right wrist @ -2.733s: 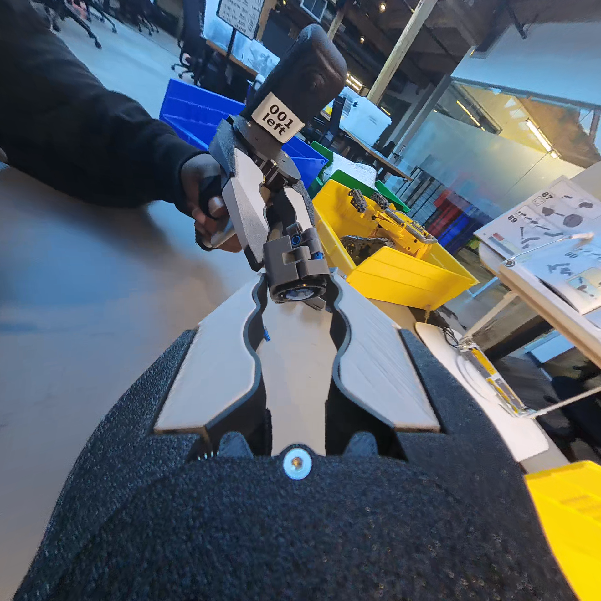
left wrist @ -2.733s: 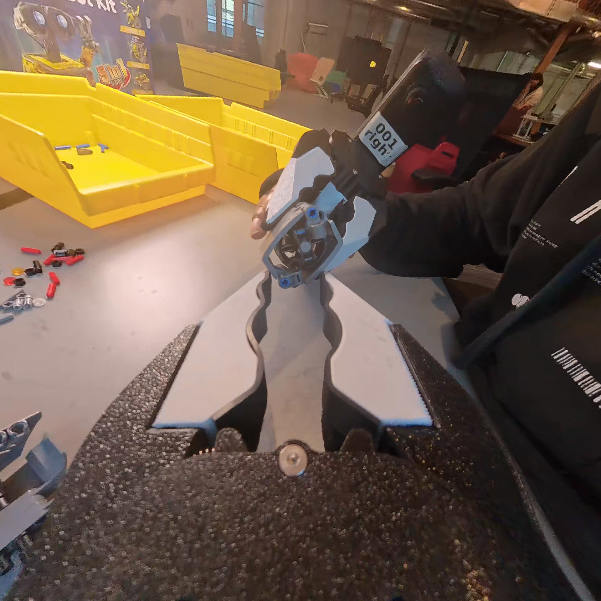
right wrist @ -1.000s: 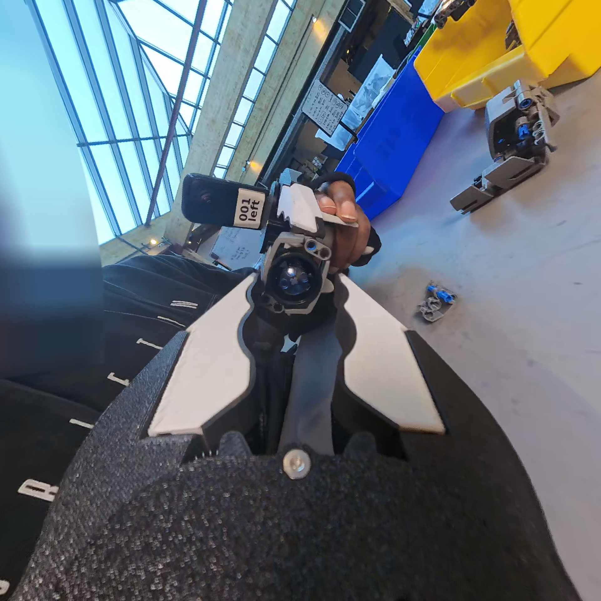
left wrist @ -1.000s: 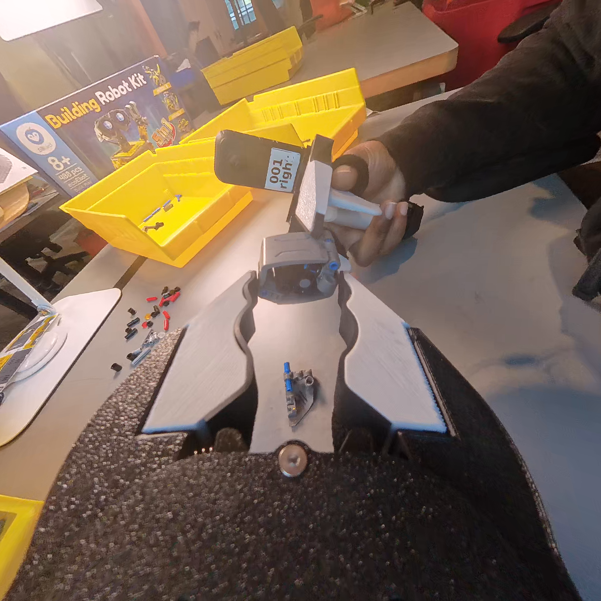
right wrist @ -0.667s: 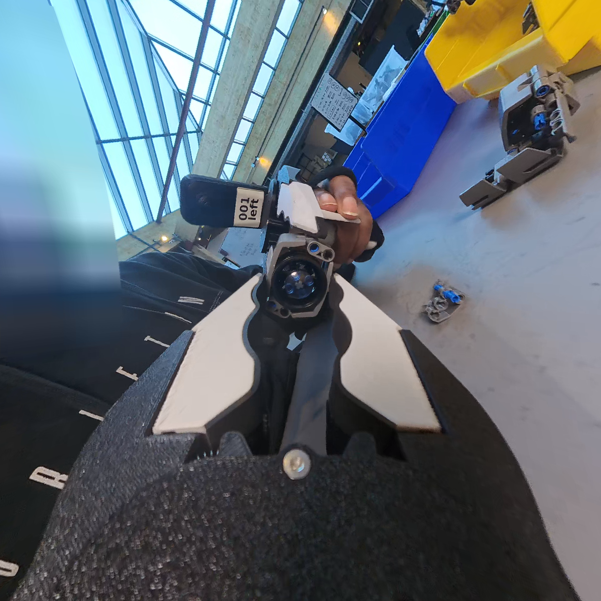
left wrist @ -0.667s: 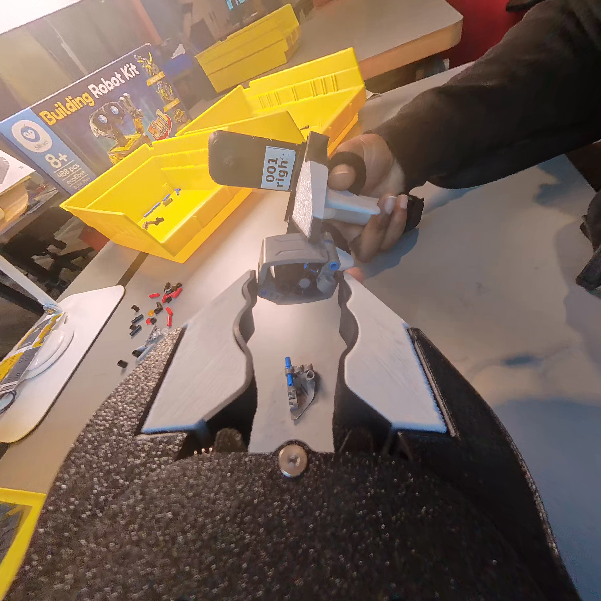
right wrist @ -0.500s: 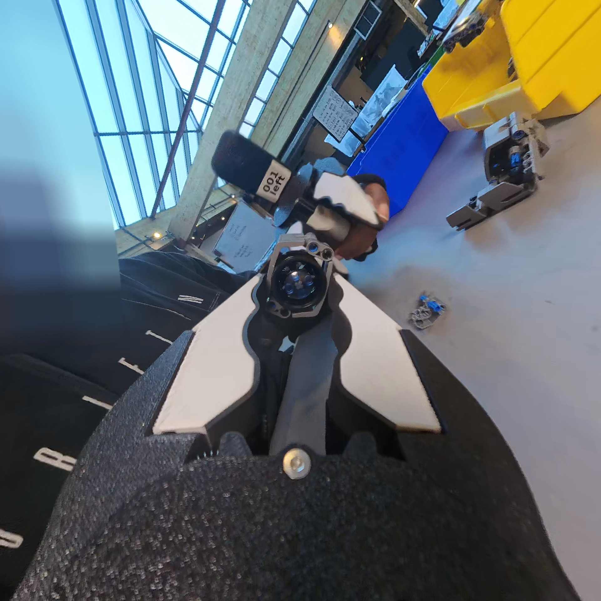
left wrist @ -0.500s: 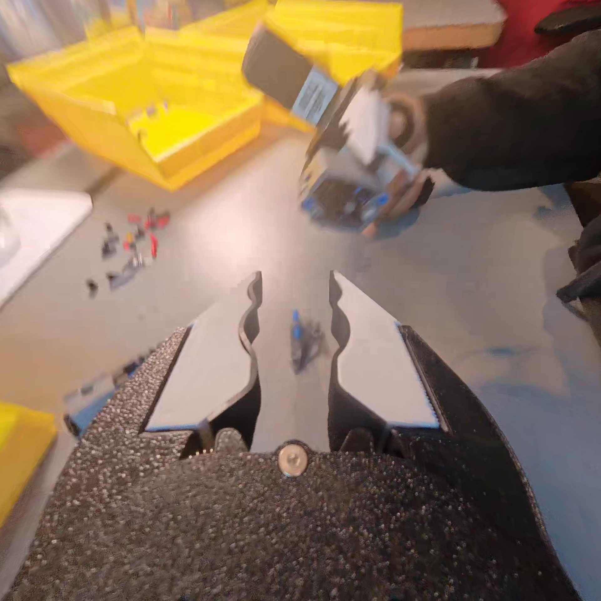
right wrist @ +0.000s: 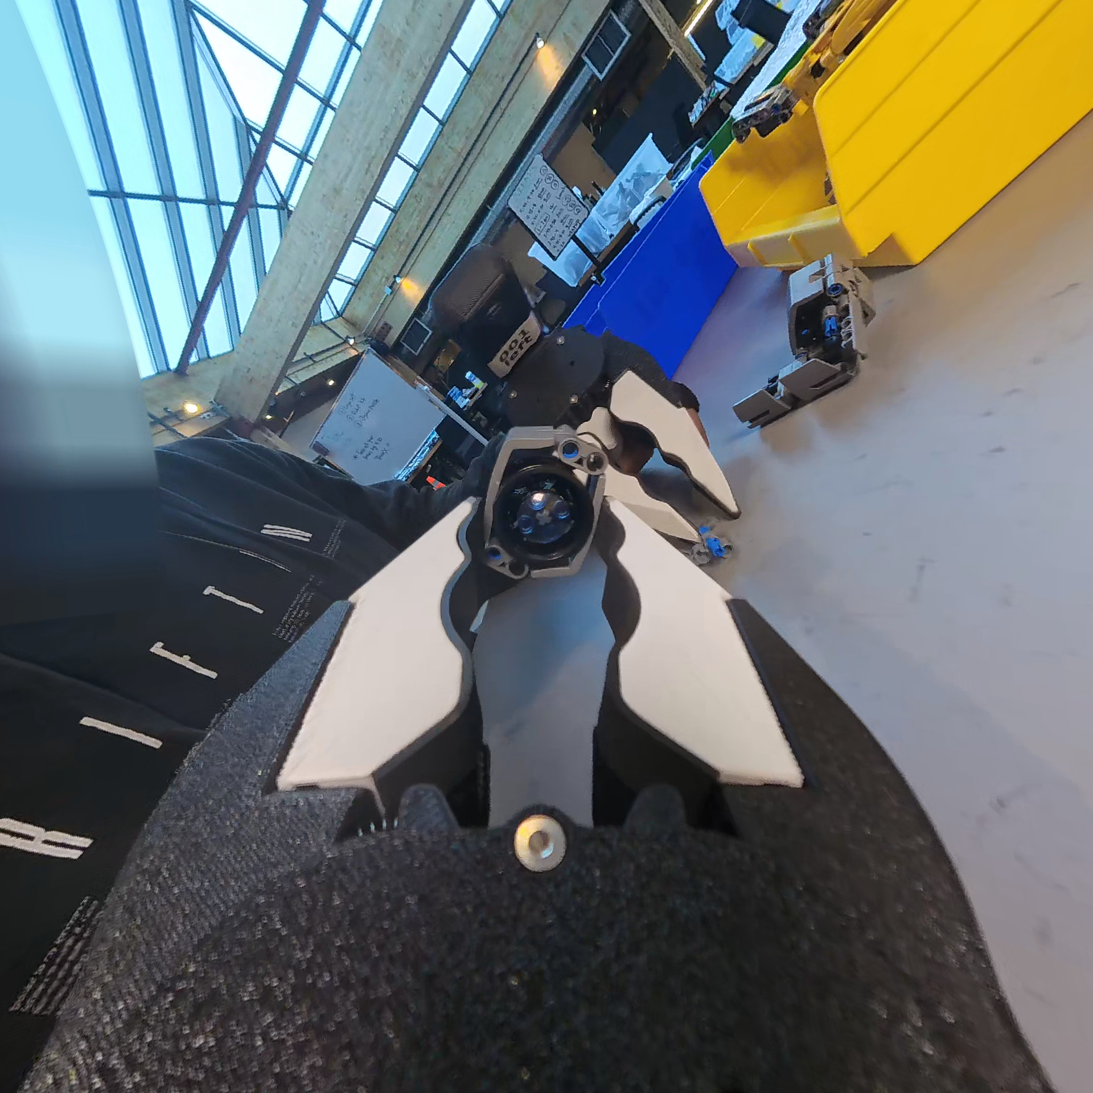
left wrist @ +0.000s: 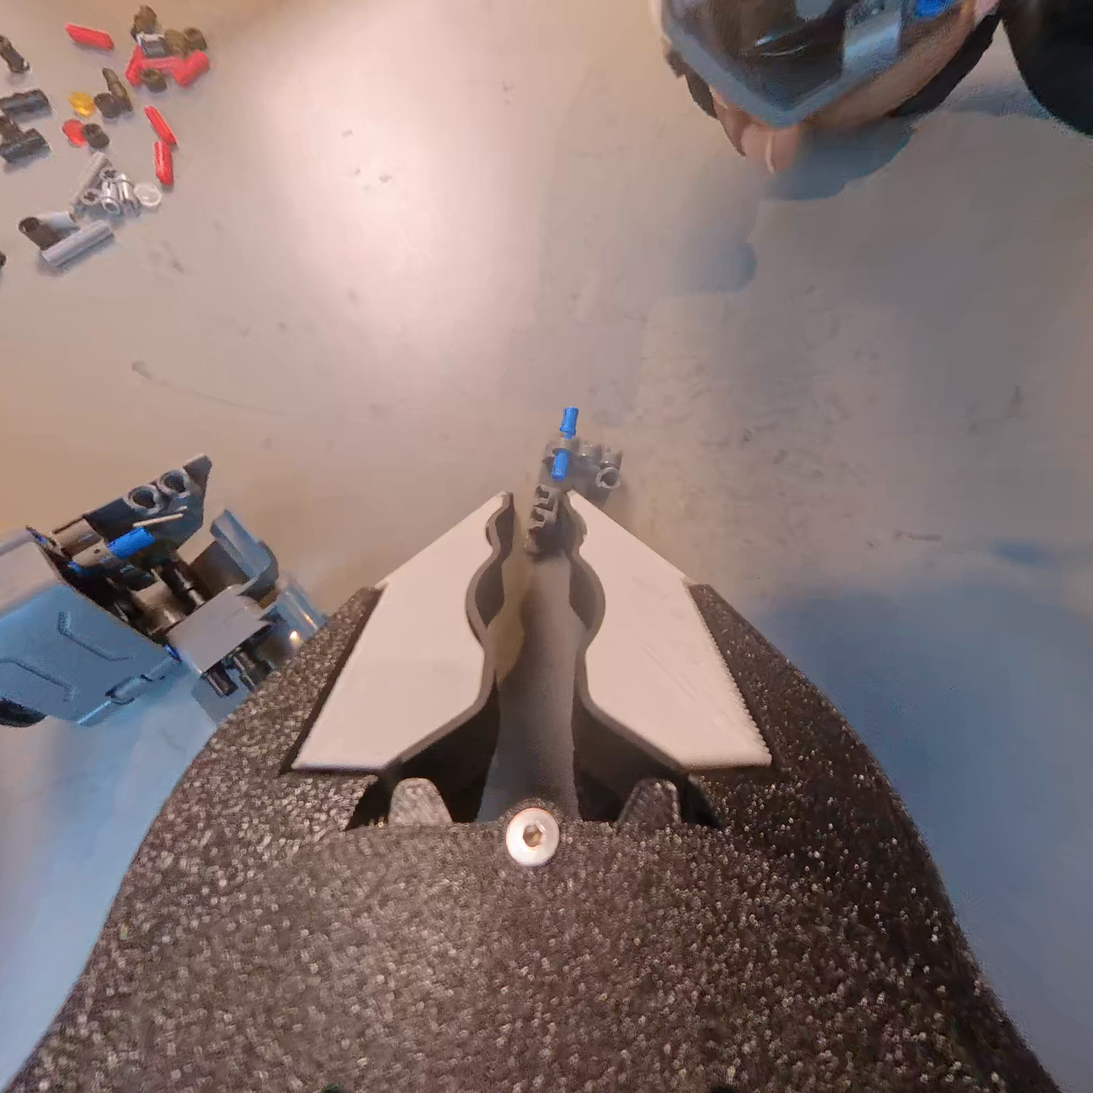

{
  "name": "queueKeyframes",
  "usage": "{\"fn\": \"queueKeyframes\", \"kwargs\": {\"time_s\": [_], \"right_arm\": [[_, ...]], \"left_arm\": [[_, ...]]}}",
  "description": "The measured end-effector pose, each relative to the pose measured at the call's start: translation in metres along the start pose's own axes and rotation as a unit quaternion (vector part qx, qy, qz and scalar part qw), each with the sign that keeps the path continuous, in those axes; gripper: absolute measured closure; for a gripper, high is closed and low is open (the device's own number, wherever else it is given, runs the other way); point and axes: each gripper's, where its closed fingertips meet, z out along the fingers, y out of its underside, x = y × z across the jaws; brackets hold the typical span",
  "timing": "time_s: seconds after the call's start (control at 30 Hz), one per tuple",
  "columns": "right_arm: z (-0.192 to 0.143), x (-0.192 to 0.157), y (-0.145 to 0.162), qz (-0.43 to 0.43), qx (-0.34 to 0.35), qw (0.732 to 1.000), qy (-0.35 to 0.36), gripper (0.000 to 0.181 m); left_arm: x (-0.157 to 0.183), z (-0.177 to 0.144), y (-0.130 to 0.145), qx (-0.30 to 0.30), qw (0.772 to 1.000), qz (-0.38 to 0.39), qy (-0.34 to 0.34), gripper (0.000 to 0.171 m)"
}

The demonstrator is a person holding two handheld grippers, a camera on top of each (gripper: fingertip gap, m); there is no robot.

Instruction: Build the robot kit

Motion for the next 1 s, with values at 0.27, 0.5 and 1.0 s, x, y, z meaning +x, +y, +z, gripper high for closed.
{"fn": "queueKeyframes", "kwargs": {"time_s": [0.27,0.5,1.0], "right_arm": [[-0.001,0.010,0.005,-0.027,-0.020,0.999,0.039,0.144],[0.000,0.010,0.002,-0.009,-0.003,1.000,0.028,0.145],[0.006,0.008,0.002,0.036,0.012,0.999,-0.011,0.145]], "left_arm": [[0.010,-0.003,-0.024,0.053,0.996,0.071,-0.018,0.165],[0.008,-0.044,-0.074,0.141,0.957,0.198,-0.158,0.165],[0.011,-0.043,-0.075,0.089,0.933,0.269,-0.220,0.165]]}}
